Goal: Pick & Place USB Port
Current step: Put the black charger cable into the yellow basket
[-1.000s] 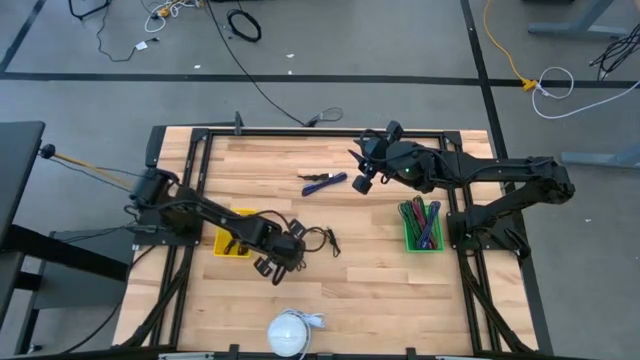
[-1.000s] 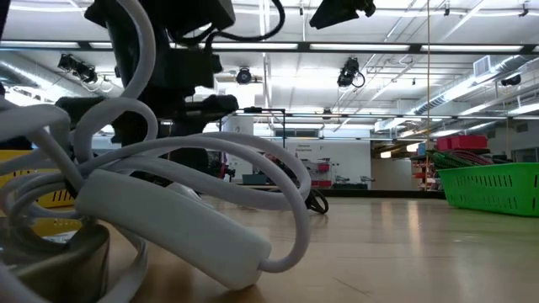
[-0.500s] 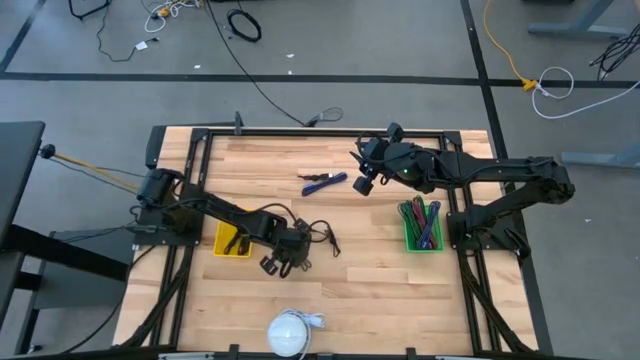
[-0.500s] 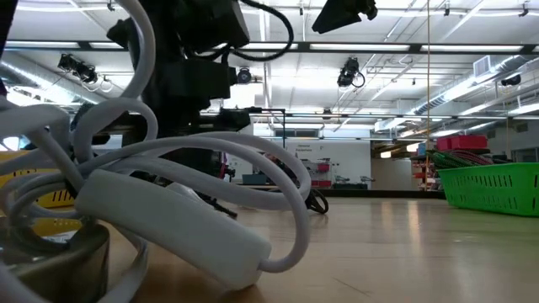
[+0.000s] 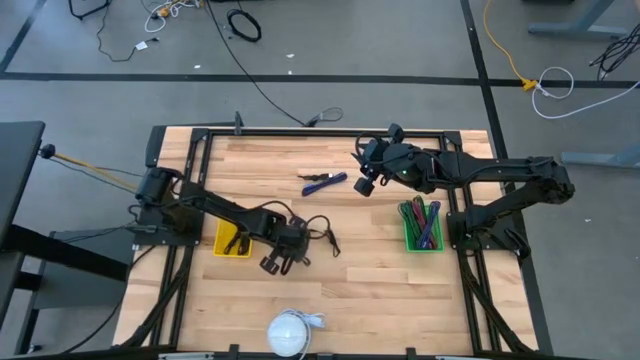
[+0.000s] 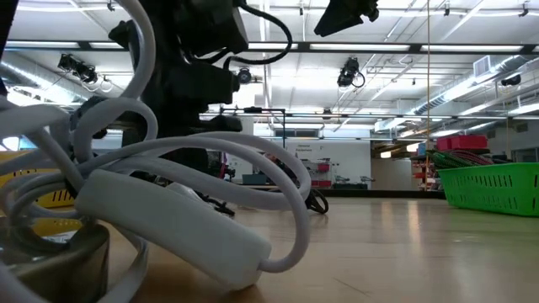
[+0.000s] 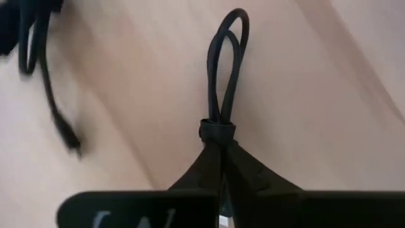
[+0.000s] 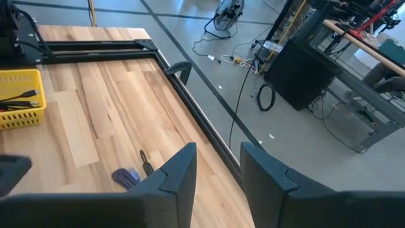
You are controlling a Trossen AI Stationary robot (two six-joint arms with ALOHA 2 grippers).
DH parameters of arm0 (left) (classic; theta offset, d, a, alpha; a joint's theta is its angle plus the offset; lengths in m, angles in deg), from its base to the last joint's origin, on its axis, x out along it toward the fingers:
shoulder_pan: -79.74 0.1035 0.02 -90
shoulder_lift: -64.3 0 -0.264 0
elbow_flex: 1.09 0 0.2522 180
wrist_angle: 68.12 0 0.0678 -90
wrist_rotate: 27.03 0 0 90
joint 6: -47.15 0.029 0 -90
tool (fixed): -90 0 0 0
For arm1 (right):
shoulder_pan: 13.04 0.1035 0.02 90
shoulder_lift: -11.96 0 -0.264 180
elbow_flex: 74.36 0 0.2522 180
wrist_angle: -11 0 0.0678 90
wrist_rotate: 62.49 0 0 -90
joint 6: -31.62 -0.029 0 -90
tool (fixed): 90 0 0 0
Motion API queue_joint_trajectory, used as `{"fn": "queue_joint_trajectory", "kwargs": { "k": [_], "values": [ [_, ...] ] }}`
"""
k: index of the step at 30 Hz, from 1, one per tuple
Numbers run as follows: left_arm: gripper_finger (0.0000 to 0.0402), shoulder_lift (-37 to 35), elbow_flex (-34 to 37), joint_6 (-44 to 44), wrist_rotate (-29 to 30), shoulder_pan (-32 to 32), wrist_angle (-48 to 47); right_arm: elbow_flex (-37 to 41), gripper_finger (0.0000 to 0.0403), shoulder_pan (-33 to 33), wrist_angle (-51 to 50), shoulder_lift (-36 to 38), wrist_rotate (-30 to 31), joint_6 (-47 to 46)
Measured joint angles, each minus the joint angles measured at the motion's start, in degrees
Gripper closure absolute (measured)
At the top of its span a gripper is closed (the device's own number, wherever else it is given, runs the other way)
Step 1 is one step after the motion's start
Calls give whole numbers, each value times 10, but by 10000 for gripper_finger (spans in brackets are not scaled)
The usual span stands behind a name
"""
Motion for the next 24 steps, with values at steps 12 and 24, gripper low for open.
{"fn": "queue_joint_trajectory", "kwargs": {
  "k": [12,24],
  "values": [
    [398,-134,0,-229,95,1,-125,0,280,0,-11,0,0,0],
    [398,-282,-1,-745,193,-15,-449,0,280,0,-18,0,1,0]
  ]
}}
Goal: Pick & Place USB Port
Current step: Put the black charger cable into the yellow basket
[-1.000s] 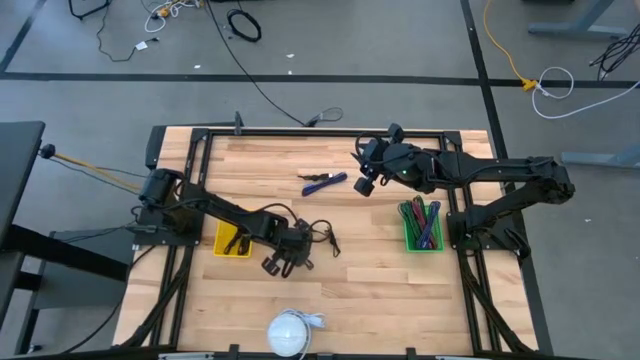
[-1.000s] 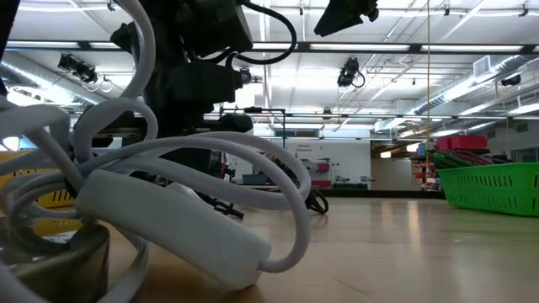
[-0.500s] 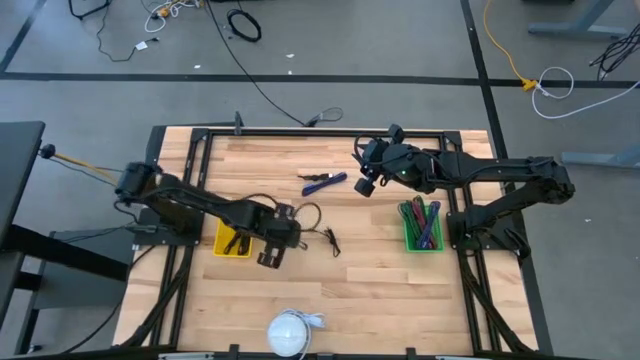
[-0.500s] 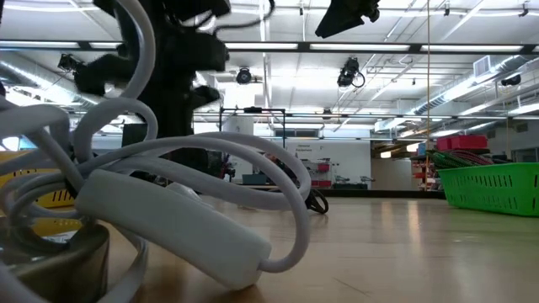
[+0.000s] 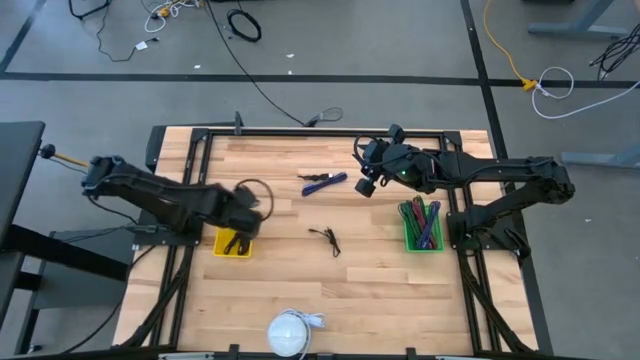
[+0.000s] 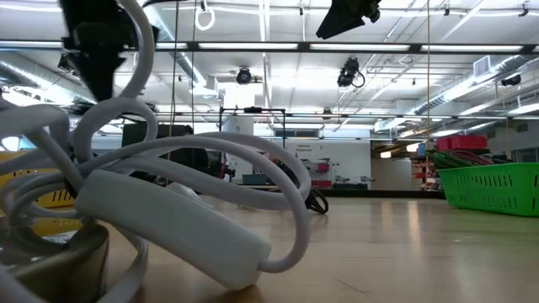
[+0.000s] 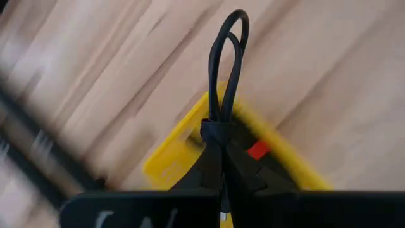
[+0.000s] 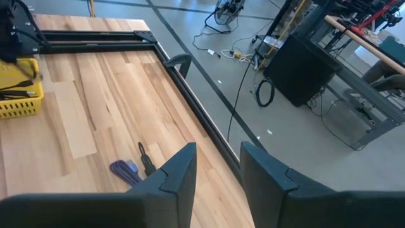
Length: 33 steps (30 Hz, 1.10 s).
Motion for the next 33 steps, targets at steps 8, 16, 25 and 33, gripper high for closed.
{"fn": "queue_joint_trajectory", "kwargs": {
  "k": [8,16,25,33],
  "values": [
    [399,0,39,-253,-78,-37,-86,0,280,0,-2,0,0,4],
    [399,0,108,-338,-86,-55,8,0,280,0,-10,0,0,5],
    [371,0,123,-335,-71,-56,35,0,280,0,-20,0,0,5],
    [326,0,123,-310,-65,-56,47,0,280,-2,-20,0,0,5]
  ]
}}
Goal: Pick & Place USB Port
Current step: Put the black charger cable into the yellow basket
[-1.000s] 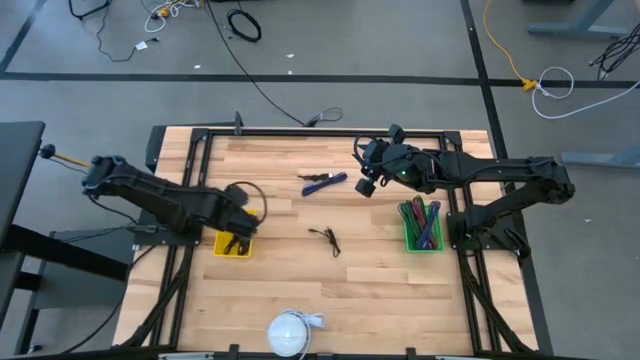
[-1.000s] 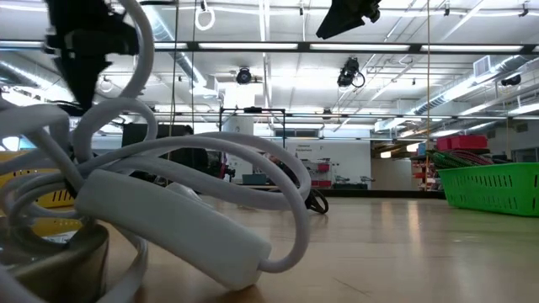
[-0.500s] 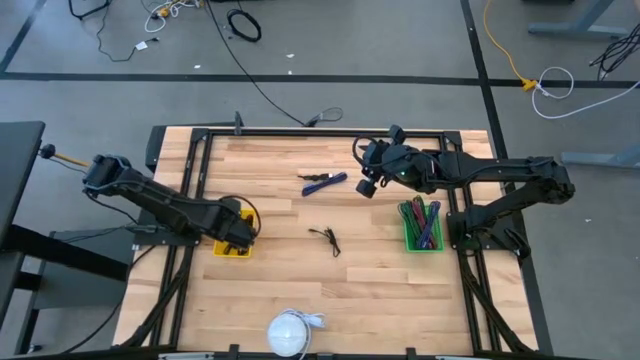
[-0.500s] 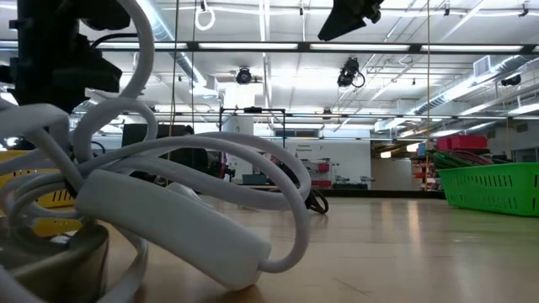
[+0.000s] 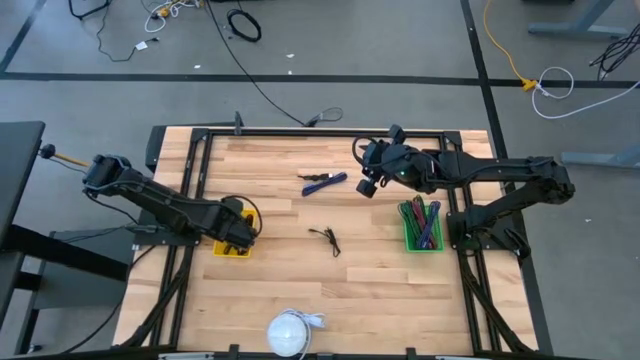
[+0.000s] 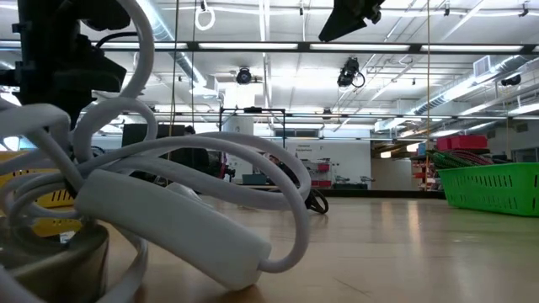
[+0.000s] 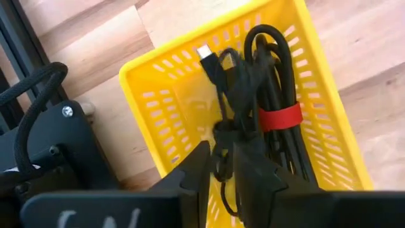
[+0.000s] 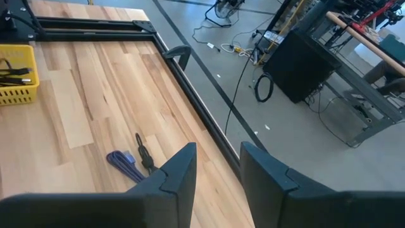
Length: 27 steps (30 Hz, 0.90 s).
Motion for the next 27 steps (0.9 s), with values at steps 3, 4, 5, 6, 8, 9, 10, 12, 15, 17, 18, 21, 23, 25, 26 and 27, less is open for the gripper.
{"fn": "queue_joint_trajectory", "kwargs": {
  "k": [3,4,5,6,8,9,10,12,15,17,18,21,23,25,26,27],
  "values": [
    [318,0,0,22,-7,0,1,0,280,-5,0,0,0,-3],
    [316,0,-1,35,-7,0,1,0,280,-7,0,0,0,-3],
    [315,0,-3,47,-4,0,1,0,280,-9,0,0,0,-3],
    [314,0,-7,62,3,0,0,0,280,-10,0,0,0,-3],
    [313,0,-21,118,28,0,1,0,280,-12,0,0,0,-5],
    [313,0,-29,156,42,0,4,0,280,-12,0,0,0,-5],
    [313,0,-37,198,56,0,6,0,280,-13,0,0,-1,-5],
    [313,0,-56,275,91,1,18,0,280,-12,0,0,-2,-12],
    [313,0,-77,382,175,1,59,0,280,-12,0,0,-6,-28],
    [313,0,-86,465,214,4,114,3,280,-13,0,0,-32,-39],
    [313,0,-88,525,213,8,153,5,280,-13,0,0,-50,-45],
    [313,2,-87,697,169,22,272,17,280,-12,1,0,-104,-50],
    [313,10,-87,788,135,33,323,32,280,-12,4,0,-130,-53],
    [313,19,-86,878,112,43,346,47,280,-9,6,0,-138,-73],
    [313,23,-86,923,106,48,355,53,280,-7,9,0,-138,-89],
    [313,29,-87,965,99,53,360,59,280,-5,12,0,-138,-103]
  ]
}}
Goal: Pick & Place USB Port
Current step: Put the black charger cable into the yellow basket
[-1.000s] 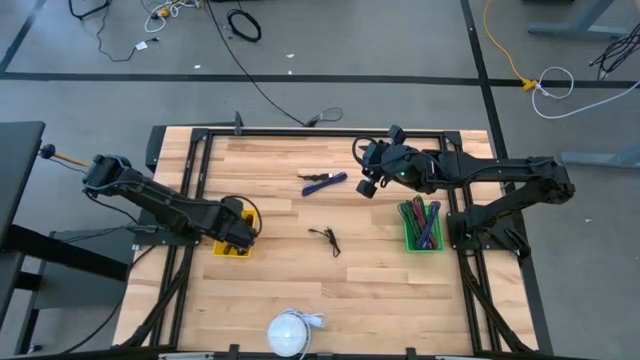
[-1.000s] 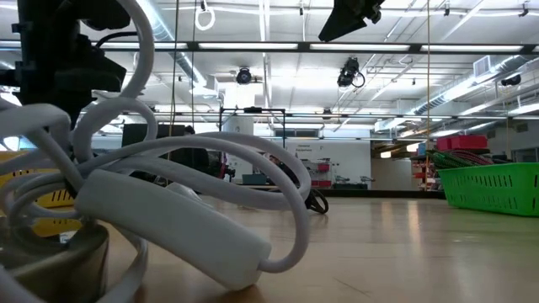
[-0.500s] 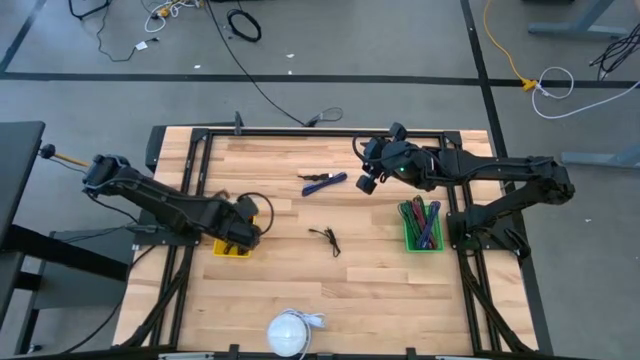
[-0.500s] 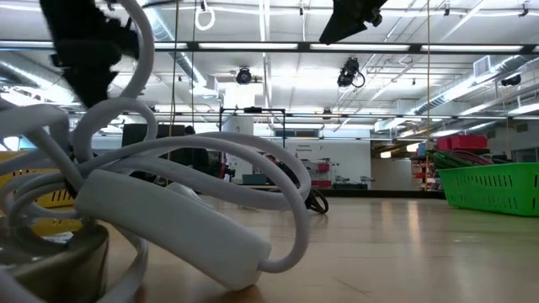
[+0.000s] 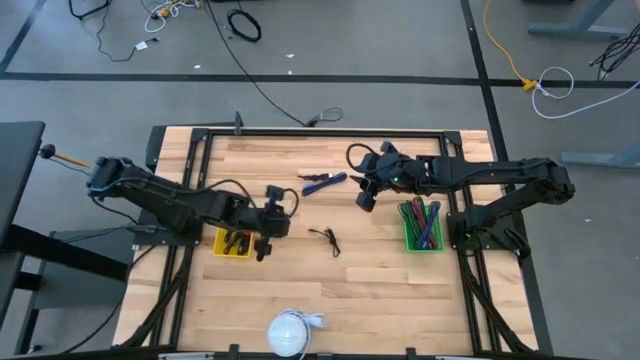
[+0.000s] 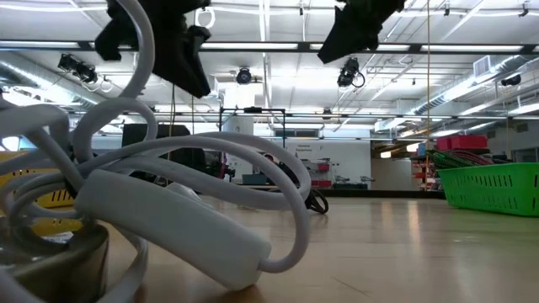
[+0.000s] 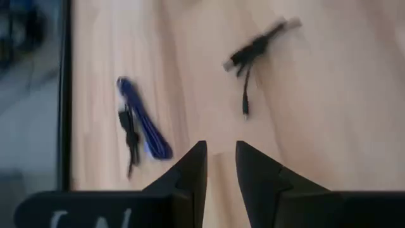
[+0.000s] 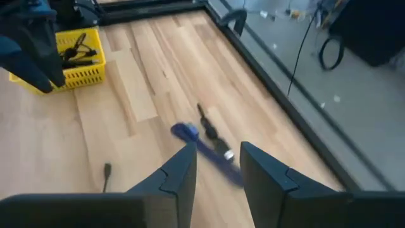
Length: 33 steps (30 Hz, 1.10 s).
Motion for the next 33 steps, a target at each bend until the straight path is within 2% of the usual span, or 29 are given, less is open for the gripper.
{"fn": "queue_joint_trajectory", "kwargs": {
  "k": [4,13,17,22,28,33],
  "values": [
    [313,32,0,141,-50,26,21,28,280,13,4,-1,-1,-36],
    [315,138,1,278,-167,88,157,56,280,36,36,0,1,-62],
    [326,185,1,332,-191,90,223,56,280,37,41,0,2,-63],
    [337,219,-2,349,-197,89,275,56,280,37,43,0,2,-63],
    [342,261,-59,335,-231,89,262,56,280,37,53,0,18,-52],
    [342,309,-114,338,-220,82,221,56,280,37,57,0,19,-52]
  ]
}}
